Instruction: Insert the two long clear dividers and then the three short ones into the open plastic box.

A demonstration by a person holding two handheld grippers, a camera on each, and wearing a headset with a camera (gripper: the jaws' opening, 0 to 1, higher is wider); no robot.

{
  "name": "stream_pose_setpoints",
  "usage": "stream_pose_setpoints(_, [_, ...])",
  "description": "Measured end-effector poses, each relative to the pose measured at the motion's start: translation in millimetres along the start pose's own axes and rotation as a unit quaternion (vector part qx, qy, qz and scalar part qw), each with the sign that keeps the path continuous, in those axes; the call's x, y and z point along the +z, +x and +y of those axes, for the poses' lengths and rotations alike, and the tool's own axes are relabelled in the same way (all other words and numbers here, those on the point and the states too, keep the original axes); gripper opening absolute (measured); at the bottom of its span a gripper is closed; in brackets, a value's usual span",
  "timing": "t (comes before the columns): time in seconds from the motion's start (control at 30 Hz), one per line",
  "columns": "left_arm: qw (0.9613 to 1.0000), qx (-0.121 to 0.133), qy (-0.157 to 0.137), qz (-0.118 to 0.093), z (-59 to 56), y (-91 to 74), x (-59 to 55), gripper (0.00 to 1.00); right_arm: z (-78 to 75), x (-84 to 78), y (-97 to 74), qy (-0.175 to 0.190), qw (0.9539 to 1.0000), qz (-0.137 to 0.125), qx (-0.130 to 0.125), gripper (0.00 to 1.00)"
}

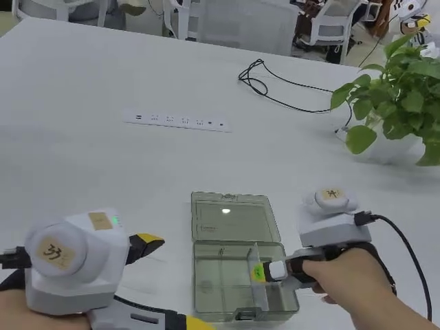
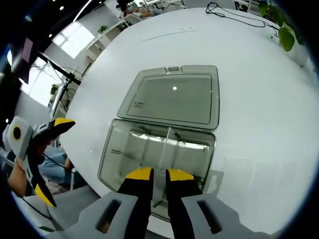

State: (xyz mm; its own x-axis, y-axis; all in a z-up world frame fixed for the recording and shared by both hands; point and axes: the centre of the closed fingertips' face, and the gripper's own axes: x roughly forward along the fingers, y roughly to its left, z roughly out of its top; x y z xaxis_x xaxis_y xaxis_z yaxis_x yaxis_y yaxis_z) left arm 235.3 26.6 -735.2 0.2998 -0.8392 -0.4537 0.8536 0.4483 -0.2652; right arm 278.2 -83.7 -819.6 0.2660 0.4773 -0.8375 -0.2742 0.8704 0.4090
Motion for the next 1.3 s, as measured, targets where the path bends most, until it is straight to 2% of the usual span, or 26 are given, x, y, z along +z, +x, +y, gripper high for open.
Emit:
stream_pose_setpoints(0.27, [0.9998, 0.017, -0.005, 0.003, -3.6, -4.8, 0.0, 0.96, 4.1, 3.0, -10.9, 0.008, 0.9992, -0.022, 0.033, 0.14])
stream_pose_setpoints(0.63, [0.9986, 0.049, -0.019, 0.000, -3.8, -11.2, 4.0, 0.95, 16.0, 11.7, -36.4, -0.015, 0.9954, -0.058, 0.075, 0.23])
stream_pose_setpoints(0.87, [0.9965, 0.075, -0.036, -0.003, -0.9, -16.3, 2.6, 0.95, 26.7, 17.9, -56.5, -0.038, 0.9902, -0.082, 0.107, 0.30])
stream_pose_setpoints(1.07, [0.9941, 0.098, -0.048, -0.004, 4.7, -20.2, 0.1, 0.94, 30.0, 20.1, -70.7, -0.059, 0.9856, -0.096, 0.126, 0.39])
stream_pose_setpoints(1.3, [0.9906, 0.122, -0.062, 0.007, 13.1, -22.7, -8.1, 0.91, 29.2, 20.5, -84.0, -0.093, 0.9804, -0.106, 0.138, 0.43])
